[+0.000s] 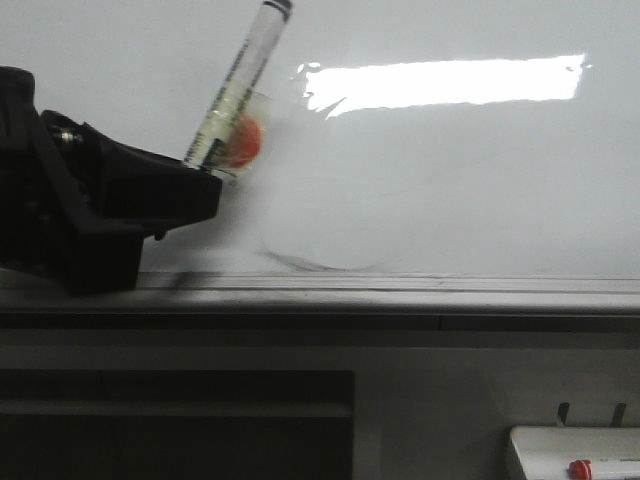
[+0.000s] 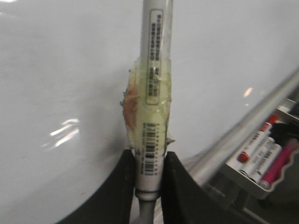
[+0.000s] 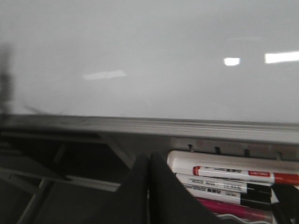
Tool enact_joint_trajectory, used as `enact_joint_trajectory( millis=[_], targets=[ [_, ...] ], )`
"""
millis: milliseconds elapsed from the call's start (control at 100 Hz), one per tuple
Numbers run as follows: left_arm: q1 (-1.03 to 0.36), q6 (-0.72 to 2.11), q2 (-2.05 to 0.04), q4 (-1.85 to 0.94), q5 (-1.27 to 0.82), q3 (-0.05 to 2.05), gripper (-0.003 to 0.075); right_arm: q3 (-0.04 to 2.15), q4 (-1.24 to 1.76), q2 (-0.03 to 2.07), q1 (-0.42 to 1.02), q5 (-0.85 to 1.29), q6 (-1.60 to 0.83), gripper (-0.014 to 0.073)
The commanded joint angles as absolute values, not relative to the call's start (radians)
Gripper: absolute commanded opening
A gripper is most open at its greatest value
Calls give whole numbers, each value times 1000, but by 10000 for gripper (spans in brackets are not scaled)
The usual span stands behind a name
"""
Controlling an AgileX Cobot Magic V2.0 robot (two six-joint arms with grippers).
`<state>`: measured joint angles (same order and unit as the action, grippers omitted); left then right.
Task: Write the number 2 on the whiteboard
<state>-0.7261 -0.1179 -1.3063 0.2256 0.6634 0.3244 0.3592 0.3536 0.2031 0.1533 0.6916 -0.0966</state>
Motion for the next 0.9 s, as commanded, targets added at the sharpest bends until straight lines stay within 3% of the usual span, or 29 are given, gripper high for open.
enact_joint_trajectory(
  millis=[0, 140, 290, 390, 510, 560, 890],
  targets=[
    [-728, -164, -1272, 350, 743, 351, -19, 390, 409, 233, 226, 577, -273, -71],
    [-728, -180, -1254, 591, 750, 351, -19, 390, 502, 282, 374, 484, -475, -70],
    [-728, -180, -1236, 776, 750, 351, -19, 427, 528, 423, 526, 482, -515, -29],
    [-728, -180, -1225, 857, 748, 351, -19, 484, 558, 536, 620, 461, -515, 127],
    [-728, -180, -1214, 899, 728, 351, -19, 564, 558, 663, 720, 443, -526, 408],
    [-728, -180, -1211, 900, 728, 351, -19, 587, 556, 709, 753, 418, -529, 466],
    [-728, -180, -1190, 902, 722, 351, -19, 692, 556, 949, 828, 360, -572, 461]
  ],
)
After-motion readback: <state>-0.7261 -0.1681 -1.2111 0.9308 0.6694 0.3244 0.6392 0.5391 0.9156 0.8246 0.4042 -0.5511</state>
